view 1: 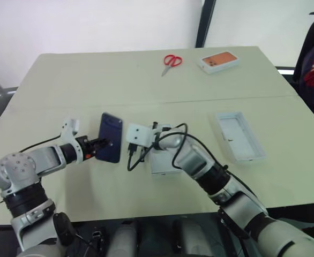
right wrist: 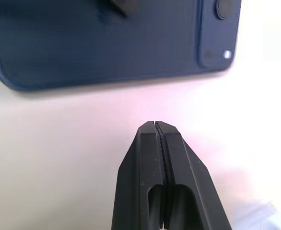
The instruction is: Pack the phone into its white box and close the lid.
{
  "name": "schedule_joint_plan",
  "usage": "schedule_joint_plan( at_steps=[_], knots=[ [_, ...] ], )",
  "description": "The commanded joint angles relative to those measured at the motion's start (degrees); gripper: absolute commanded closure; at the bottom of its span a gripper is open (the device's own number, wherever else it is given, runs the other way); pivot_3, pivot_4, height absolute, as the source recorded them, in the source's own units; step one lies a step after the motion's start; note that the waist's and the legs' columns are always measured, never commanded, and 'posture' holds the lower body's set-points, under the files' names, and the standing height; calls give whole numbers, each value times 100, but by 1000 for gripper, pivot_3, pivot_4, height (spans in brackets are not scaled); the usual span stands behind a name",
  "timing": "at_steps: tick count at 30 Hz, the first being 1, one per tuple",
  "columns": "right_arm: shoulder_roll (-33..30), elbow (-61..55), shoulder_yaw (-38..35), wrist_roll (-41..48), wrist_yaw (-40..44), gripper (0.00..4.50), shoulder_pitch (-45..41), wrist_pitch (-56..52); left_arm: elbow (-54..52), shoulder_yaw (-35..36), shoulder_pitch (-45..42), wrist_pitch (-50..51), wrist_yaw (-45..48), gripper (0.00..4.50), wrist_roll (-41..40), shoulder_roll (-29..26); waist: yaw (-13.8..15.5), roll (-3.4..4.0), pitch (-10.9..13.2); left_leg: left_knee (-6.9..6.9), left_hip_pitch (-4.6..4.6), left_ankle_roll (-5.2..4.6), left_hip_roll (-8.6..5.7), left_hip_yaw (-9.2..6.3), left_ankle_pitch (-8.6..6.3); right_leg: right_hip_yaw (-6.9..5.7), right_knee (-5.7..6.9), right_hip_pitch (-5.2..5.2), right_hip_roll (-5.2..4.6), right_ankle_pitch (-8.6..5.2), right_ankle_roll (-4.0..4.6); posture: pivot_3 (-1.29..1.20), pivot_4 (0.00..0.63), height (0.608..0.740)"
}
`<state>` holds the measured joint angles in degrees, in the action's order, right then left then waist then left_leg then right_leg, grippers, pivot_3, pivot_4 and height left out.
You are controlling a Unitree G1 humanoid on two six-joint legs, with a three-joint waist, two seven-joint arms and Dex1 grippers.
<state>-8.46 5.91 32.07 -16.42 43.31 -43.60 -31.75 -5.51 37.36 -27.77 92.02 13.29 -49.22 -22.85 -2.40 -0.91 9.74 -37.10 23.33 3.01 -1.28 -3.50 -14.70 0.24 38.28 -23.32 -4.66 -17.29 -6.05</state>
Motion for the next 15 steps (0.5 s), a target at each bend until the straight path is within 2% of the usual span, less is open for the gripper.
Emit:
schedule_joint_plan(
  at_steps=[1, 7, 11, 15],
  knots=[
    [-206, -983, -315, 309, 294, 4500, 95, -289, -57, 108, 59, 48, -198, 4464, -15, -29, -7, 1, 0, 2, -1, 0, 0, 1, 0, 2, 1, -1, 1, 0, 0, 0, 150, 740],
    [-1193, -2492, -971, 1077, 1055, 4500, 504, -942, -193, 248, -38, 48, -318, 4464, -544, 158, 30, -2, 1, 1, 2, -32, -1, -1, -18, 0, -4, 2, -1, 0, 0, 0, 150, 740],
    [-1685, -2291, -1026, 1031, 900, 4500, 704, -929, -365, 134, -101, 48, -359, 4464, -912, 422, 107, -6, 3, -2, 2, -35, -2, 0, -20, -1, -7, 4, -3, 0, 0, 0, 150, 740],
    [-1707, -1848, -867, 932, 662, 4500, 768, -784, -365, 26, -114, 48, -491, 4464, -1050, 662, 121, -6, 4, -1, 3, -33, 0, 4, -19, 3, -7, 0, -1, 1, 2, 0, 150, 740]
  ],
)
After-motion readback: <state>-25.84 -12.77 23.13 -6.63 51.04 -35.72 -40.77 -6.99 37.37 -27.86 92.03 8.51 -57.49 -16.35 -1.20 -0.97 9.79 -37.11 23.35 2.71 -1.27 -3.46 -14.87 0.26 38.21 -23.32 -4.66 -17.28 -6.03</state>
